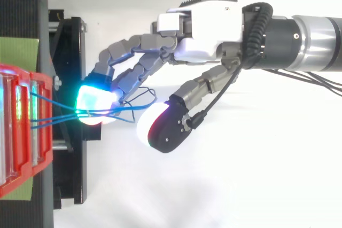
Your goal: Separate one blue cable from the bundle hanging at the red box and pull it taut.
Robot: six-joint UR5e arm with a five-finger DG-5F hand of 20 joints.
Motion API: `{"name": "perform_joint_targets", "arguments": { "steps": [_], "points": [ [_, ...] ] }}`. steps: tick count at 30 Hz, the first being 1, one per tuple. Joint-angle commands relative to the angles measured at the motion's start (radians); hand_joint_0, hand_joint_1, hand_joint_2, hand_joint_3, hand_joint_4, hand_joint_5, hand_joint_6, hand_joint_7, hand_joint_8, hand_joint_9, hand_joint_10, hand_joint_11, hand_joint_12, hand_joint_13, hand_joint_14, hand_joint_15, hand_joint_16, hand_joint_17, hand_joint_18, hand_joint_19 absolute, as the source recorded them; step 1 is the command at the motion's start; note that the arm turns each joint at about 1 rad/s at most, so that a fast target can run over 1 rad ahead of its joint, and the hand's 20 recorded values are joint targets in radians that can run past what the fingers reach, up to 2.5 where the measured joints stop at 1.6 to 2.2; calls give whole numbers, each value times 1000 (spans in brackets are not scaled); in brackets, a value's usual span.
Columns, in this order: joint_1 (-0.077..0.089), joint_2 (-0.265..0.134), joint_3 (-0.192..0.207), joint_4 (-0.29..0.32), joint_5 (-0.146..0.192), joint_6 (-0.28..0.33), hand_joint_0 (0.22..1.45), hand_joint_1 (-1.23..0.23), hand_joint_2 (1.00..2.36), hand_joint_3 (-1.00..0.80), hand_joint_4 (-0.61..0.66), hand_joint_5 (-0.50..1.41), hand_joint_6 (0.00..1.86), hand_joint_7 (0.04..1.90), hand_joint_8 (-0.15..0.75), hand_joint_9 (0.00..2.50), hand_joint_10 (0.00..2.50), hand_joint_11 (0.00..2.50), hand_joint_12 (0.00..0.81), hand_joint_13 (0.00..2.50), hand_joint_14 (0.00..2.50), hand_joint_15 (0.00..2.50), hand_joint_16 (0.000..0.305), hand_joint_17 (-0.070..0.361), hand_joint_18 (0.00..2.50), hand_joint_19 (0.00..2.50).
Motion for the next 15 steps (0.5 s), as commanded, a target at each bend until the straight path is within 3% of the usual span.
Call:
{"name": "perform_joint_targets", "arguments": {
  "steps": [1, 11, 15],
  "points": [
    [0, 1, 13, -2, -7, -9, 605, -731, 1011, -380, 343, -121, 503, 1088, 350, 753, 10, 329, 269, 626, 7, 182, 32, 73, 654, 123],
    [0, 3, 34, -20, -19, -30, 617, -742, 1014, -325, 233, -114, 501, 1386, 358, 762, 10, 365, 272, 638, 7, 192, 33, 74, 665, 128],
    [0, 3, 48, -33, -17, -28, 617, -749, 1014, -326, 222, -141, 591, 1294, 361, 770, 11, 391, 277, 642, 7, 197, 33, 74, 670, 132]
  ]
}}
